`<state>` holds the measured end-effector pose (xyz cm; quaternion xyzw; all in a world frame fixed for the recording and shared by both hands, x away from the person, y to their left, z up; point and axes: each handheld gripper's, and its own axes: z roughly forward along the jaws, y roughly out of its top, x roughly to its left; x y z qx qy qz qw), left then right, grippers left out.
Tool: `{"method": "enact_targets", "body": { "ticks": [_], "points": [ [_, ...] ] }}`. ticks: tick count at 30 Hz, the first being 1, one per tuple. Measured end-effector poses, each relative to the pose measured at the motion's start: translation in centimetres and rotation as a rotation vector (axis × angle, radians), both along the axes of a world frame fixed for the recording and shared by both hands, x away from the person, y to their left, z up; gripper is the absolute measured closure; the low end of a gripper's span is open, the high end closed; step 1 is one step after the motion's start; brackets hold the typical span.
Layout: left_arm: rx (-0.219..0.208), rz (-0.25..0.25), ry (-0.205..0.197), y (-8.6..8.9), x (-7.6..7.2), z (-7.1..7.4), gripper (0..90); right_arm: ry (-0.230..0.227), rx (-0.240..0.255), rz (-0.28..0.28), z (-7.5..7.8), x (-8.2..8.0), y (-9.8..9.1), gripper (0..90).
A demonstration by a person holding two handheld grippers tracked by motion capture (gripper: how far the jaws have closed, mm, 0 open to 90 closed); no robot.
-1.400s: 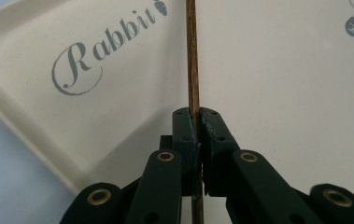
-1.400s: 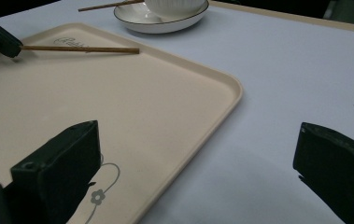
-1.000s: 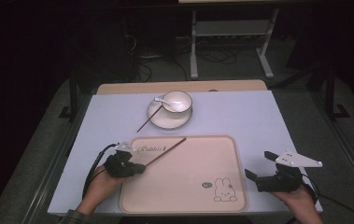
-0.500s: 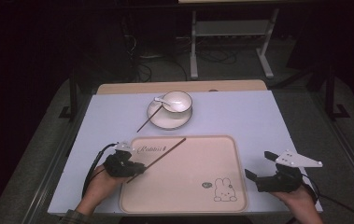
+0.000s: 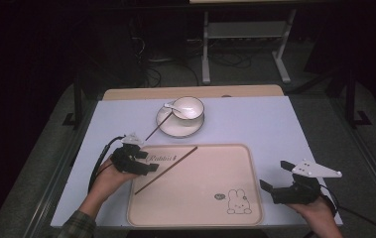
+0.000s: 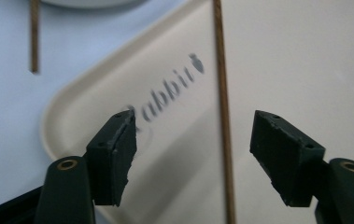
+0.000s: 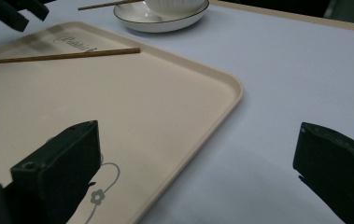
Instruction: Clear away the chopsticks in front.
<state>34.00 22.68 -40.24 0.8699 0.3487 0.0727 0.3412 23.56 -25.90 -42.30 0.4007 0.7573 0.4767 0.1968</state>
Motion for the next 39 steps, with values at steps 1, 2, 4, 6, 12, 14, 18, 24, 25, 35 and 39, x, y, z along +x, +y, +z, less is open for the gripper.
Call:
{"method": "enact_targets", "body": {
  "ticks": [1, 2, 4, 6, 12, 14, 18, 24, 25, 35, 39],
  "points": [
    [0.002, 0.0, -0.008, 0.0, 0.5, 0.3, 30.4, 0.001, 0.0, -0.001, 0.0, 0.0, 0.0, 0.3],
    [0.003, 0.0, -0.015, 0.0, 1.1, 0.5, 30.4, 0.001, 0.001, -0.001, 0.0, 0.0, 0.0, 0.2],
    [0.002, 0.006, -0.029, -0.1, 2.3, 1.1, 31.4, 0.001, 0.0, -0.001, 0.0, 0.0, 0.0, 0.2],
    [0.002, 0.008, -0.046, -0.2, 3.7, 1.5, 36.1, 0.001, 0.0, -0.001, 0.0, 0.0, 0.0, 0.2],
    [0.019, 0.038, -0.1, -1.0, 8.0, 2.1, 48.6, 0.0, 0.002, -0.002, 0.0, 0.0, -0.1, 0.2],
    [0.016, 0.05, -0.109, -1.4, 9.2, 2.0, 52.6, 0.0, 0.003, -0.002, 0.0, 0.0, -0.1, 0.2],
    [0.033, 0.071, -0.127, -2.1, 11.3, 1.6, 60.6, 0.0, 0.003, -0.002, -0.1, 0.0, -0.2, 0.2],
    [0.034, 0.111, -0.099, -2.8, 13.5, 0.3, 66.9, -0.001, 0.007, -0.002, -0.1, -0.1, -0.3, 0.2],
    [0.029, 0.114, -0.095, -2.9, 13.8, 0.1, 67.8, -0.001, 0.007, -0.001, -0.1, -0.1, -0.3, 0.2],
    [0.036, 0.147, -0.071, -3.6, 15.0, -1.8, 76.8, 0.0, 0.009, -0.001, -0.1, -0.1, -0.4, 0.2],
    [0.035, 0.154, -0.068, -3.7, 15.2, -2.2, 80.1, 0.0, 0.011, -0.002, -0.1, -0.1, -0.4, 0.2]
  ]
}}
